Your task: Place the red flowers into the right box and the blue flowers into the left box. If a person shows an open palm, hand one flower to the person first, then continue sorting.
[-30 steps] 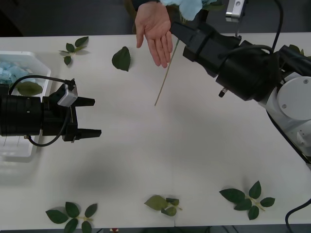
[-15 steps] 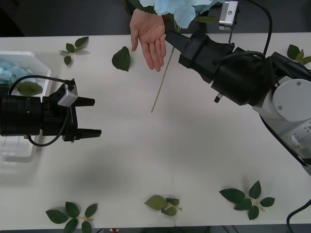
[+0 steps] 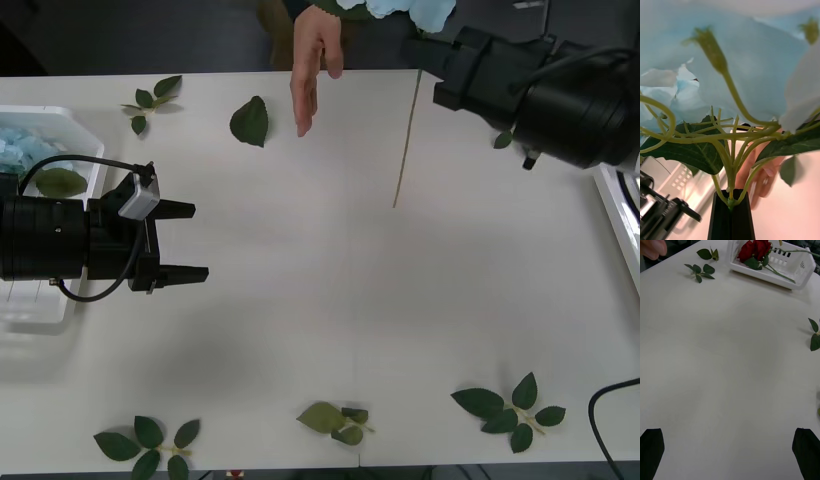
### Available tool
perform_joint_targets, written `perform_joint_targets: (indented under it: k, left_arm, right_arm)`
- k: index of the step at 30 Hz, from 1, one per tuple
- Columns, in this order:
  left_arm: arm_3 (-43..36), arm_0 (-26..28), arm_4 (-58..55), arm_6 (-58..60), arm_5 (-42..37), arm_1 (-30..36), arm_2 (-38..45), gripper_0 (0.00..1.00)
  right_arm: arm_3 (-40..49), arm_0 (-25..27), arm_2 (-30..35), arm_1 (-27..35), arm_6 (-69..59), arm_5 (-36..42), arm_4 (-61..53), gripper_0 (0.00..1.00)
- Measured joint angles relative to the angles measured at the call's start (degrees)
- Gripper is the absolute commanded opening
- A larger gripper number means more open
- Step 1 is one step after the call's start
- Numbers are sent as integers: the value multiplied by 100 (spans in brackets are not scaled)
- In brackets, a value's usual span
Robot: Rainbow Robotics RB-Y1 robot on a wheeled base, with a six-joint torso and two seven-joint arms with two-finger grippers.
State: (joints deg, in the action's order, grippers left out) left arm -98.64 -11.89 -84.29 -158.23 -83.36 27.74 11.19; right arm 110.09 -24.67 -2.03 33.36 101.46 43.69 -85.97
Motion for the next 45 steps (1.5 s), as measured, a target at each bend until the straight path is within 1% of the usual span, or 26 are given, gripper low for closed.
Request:
perform_joint_targets:
  k: [3, 6, 12, 20, 27, 35, 36, 37, 38, 39, 40, 41, 45]
  left_arm:
    - [0, 0, 0, 0, 0, 0, -1, 100]
    - [0, 0, 0, 0, 1, -1, -2, 100]
    - [0, 0, 0, 0, 1, -1, -2, 100]
    - [0, 0, 0, 0, 1, -1, -2, 100]
    - [0, 0, 0, 0, 1, -1, -2, 100]
    - [0, 0, 0, 0, 1, -1, -2, 100]
    - [0, 0, 0, 0, 1, -1, -2, 100]
    - [0, 0, 0, 0, 1, -1, -2, 100]
    - [0, 0, 0, 0, 1, -1, -2, 100]
    - [0, 0, 0, 0, 1, -1, -2, 100]
    - [0, 0, 0, 0, 1, -1, -2, 100]
    - [0, 0, 0, 0, 1, -1, -2, 100]
    - [0, 0, 0, 0, 1, -1, -2, 100]
  right_arm:
    - [-2, -266, 400, -192, -464, 506, 662, 0]
    - [-3, -551, 504, -456, -786, 747, 1428, 0]
    - [-6, -1151, 464, -1067, -1574, 1187, 3128, 0]
    - [-28, -1635, 67, -1572, -2522, 1199, 4855, 0]
    - [-176, -1849, -120, -1704, -3002, 1197, 5481, 0]
    - [-206, -1859, -137, -1708, -3008, 1196, 5543, 0]
    - [-206, -1859, -137, -1708, -3008, 1196, 5545, 10]
    - [-206, -1859, -137, -1708, -3008, 1196, 5547, 28]
    - [-206, -1859, -137, -1708, -3008, 1196, 5547, 63]
    - [-206, -1859, -137, -1708, -3008, 1196, 5548, 75]
    - [-206, -1859, -137, -1708, -3008, 1196, 5548, 92]
    - [-206, -1859, -137, -1708, -3008, 1196, 5548, 100]
    - [-206, -1859, -137, -1708, -3008, 1196, 5548, 100]
